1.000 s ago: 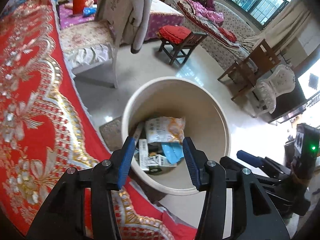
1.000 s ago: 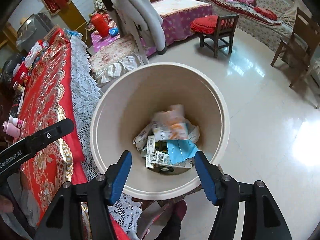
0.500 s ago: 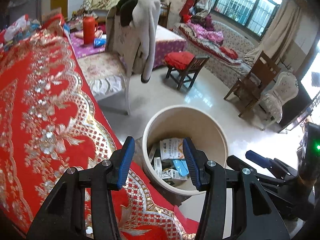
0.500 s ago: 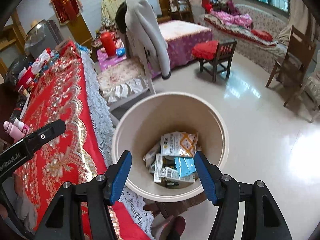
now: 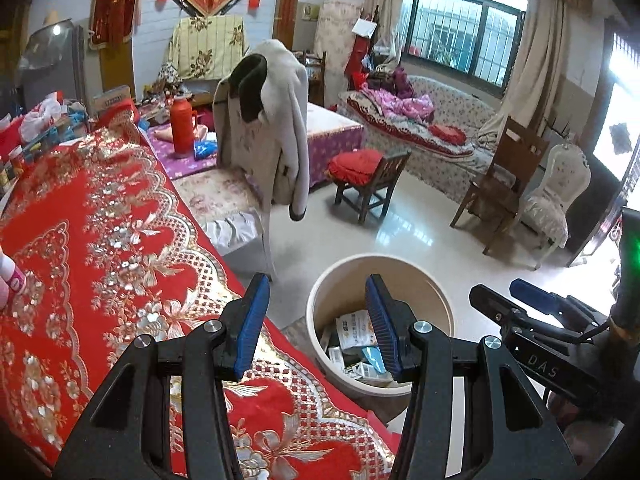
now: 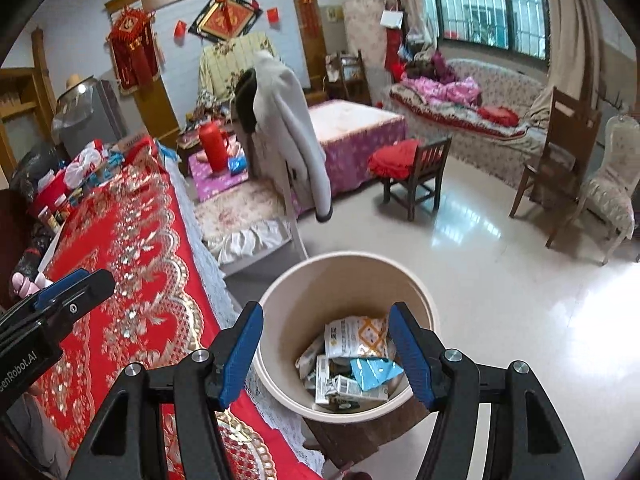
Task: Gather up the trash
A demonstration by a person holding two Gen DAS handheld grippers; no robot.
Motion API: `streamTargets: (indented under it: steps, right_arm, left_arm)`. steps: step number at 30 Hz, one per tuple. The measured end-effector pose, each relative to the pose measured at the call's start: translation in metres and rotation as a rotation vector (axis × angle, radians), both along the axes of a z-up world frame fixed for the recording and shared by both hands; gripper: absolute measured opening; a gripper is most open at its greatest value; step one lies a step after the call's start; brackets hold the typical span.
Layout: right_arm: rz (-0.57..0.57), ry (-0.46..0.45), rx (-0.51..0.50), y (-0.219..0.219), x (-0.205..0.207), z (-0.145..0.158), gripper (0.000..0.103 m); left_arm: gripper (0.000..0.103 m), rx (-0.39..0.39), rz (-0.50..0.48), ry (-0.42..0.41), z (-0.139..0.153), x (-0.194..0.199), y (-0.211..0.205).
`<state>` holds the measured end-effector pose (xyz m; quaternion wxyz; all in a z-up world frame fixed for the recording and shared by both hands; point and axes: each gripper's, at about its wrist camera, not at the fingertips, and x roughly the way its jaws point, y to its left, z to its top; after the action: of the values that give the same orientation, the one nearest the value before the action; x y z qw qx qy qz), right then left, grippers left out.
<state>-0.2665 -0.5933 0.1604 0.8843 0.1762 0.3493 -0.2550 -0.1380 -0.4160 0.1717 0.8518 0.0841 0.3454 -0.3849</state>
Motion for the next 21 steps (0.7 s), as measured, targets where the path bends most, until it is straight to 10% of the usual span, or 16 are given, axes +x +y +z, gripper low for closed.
streamTargets:
  steps: [21]
  right_arm:
    - [0.007,-0.087,-0.102,0.021,-0.003,0.035,0.073]
  left_arm:
    - [0.048,-0.067,0.0,-0.042,0.02,-0.006,0.021]
